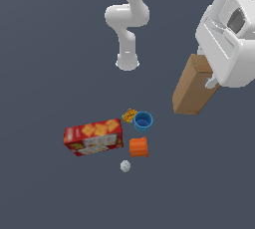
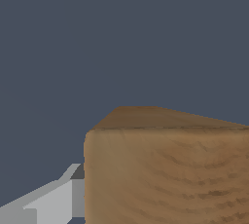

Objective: Pick up a designated object from a clutter of objects.

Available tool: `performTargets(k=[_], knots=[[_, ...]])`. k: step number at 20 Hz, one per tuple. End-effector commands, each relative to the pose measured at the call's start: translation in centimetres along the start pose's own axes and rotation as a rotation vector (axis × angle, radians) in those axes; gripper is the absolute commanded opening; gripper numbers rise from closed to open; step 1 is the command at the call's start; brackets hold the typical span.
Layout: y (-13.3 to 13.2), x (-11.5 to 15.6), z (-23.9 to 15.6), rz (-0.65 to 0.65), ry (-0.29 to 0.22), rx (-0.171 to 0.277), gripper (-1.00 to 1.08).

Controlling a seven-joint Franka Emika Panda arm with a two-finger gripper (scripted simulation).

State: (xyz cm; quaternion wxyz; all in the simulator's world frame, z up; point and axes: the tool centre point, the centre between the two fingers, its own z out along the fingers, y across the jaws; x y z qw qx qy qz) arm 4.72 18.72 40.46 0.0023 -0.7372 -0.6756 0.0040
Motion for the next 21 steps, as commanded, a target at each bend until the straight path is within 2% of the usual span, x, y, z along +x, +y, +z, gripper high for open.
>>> performTargets(k=[1, 10, 21], knots=[[0.3, 1.3, -1.6, 0.001, 0.003, -0.009, -1.00], [0.9, 4.0, -3.8, 0.001, 0.003, -0.009, -1.00], [1.1, 4.8, -4.4, 0.000, 0.003, -0.009, -1.00]])
